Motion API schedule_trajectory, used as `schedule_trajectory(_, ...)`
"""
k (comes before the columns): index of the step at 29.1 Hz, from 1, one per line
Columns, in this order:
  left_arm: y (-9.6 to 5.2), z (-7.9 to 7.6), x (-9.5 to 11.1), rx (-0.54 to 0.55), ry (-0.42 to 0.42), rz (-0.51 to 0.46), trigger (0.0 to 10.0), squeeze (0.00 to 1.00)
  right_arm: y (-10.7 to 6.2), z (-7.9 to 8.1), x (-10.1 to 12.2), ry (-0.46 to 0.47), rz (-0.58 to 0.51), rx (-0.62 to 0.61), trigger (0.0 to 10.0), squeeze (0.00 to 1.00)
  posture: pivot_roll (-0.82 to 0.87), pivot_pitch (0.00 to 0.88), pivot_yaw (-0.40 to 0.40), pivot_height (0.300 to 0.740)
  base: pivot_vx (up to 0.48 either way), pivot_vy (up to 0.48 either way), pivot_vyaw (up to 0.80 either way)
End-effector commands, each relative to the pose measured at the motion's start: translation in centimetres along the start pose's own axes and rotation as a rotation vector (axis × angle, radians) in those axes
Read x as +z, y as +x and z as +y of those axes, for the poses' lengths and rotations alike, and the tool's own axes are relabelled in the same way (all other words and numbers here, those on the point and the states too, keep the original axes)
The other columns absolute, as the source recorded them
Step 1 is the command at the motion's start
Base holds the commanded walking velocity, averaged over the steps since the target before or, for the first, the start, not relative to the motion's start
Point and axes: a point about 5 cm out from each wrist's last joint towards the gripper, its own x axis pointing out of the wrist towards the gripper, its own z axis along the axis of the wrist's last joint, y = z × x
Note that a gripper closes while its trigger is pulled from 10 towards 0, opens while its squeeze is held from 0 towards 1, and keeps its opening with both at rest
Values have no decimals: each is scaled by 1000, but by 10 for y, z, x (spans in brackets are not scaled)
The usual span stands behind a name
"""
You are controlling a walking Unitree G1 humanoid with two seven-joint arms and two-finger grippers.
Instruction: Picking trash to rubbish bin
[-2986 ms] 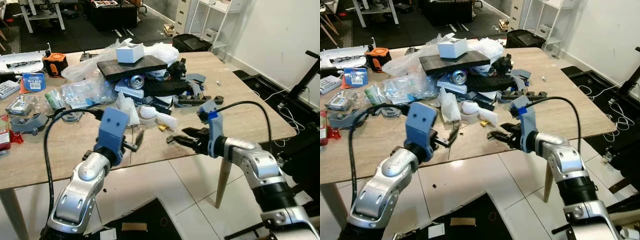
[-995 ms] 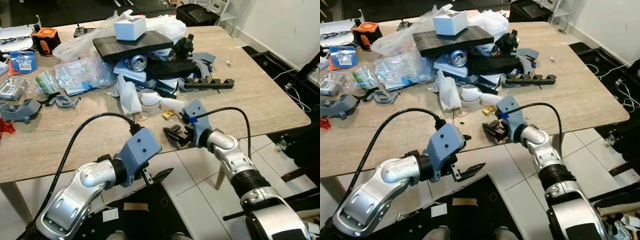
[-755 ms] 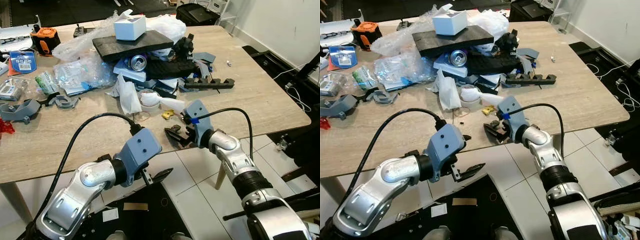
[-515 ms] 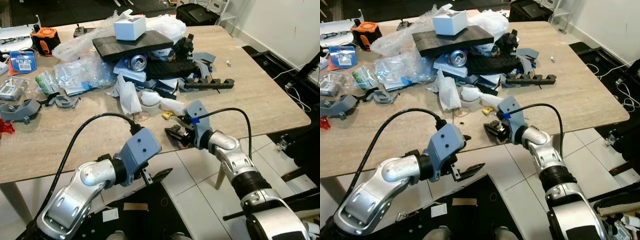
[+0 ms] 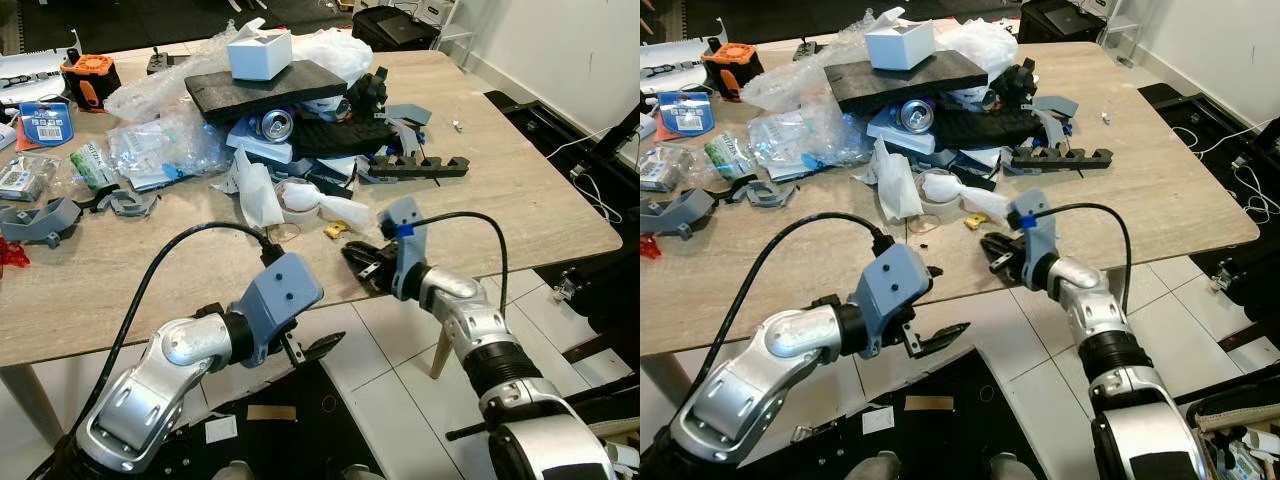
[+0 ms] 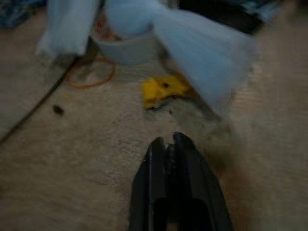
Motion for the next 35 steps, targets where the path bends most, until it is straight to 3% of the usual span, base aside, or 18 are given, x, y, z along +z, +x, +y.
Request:
schedule_trajectory(1,1,-1,1,-4,4,-12,10000,0,-4,-2,0,87,-16,7,0,0,226,194,-49,740,0,0,0)
schedule_trajectory(5,1,5,3,23,-9,-28,10000,0,-23,-2,52,315,-253,137,0,0,211,190,-58,740,0,0,0)
schedule_trajectory(7,0,5,3,24,-11,-29,10000,0,-27,-2,59,340,-279,154,0,0,211,190,-58,740,0,0,0)
schedule_trajectory(11,4,3,3,43,-14,-36,10000,0,-53,-4,85,466,-411,288,0,0,212,185,-74,740,0,0,0)
schedule_trajectory(17,0,8,-1,92,-21,-23,10000,0,-73,-9,99,639,-585,381,0,0,212,176,-70,740,0,0,0)
schedule_trajectory(21,0,10,1,125,-34,-51,10000,0,-85,2,102,600,-624,518,0,0,212,165,-61,740,0,0,0)
schedule_trajectory(25,1,20,4,228,-58,-94,10000,0,-90,11,99,565,-629,575,0,0,212,156,-57,740,0,0,0)
schedule_trajectory(26,1,27,8,306,-114,-136,10000,0,-94,16,99,564,-664,621,0,0,209,139,-38,740,0,0,0)
schedule_trajectory(28,1,28,9,321,-132,-148,10000,0,-96,17,100,565,-675,634,0,0,209,139,-38,740,0,0,0)
schedule_trajectory(31,3,18,14,250,-190,-204,10000,0,-110,26,106,584,-781,738,0,0,198,111,-13,740,0,0,0)
schedule_trajectory(35,5,14,16,218,-203,-220,10000,0,-119,28,112,632,-868,802,0,0,189,101,-4,740,0,0,0)
